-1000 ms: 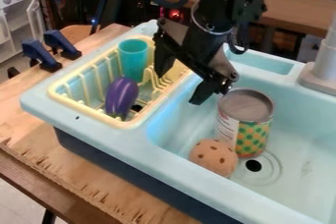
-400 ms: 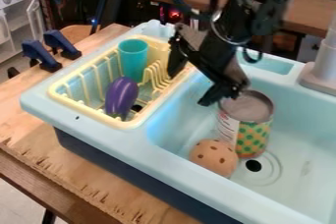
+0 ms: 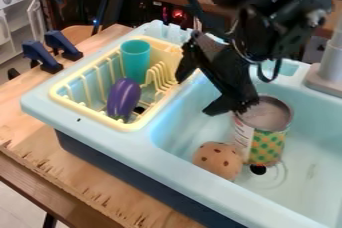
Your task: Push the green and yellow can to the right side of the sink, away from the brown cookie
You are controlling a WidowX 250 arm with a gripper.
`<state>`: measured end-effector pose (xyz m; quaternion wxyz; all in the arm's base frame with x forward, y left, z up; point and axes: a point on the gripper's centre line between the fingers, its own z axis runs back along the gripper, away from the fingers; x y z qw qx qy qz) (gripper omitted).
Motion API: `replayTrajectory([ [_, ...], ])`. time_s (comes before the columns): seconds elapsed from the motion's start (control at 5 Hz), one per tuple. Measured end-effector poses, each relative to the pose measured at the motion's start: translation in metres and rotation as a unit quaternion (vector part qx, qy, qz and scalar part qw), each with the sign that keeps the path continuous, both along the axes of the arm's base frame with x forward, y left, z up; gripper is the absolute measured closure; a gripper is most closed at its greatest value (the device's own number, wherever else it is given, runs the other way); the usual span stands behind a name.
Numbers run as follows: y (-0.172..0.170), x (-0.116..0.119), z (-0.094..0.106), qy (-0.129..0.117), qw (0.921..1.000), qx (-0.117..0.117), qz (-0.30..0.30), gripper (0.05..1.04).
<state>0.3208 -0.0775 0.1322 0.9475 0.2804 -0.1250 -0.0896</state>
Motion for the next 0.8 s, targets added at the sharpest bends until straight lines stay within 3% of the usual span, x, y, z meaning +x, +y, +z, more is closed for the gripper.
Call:
replayTrajectory([
  [0.2,-0.017,0.0,-0.005,0.0,0.9992,-0.031,-0.025,0.081],
  [0.4,-0.038,-0.008,-0.003,0.015,0.9949,-0.08,-0.06,0.081],
  [0.8,-0.059,-0.014,0.003,0.029,0.9896,-0.109,-0.089,0.081],
])
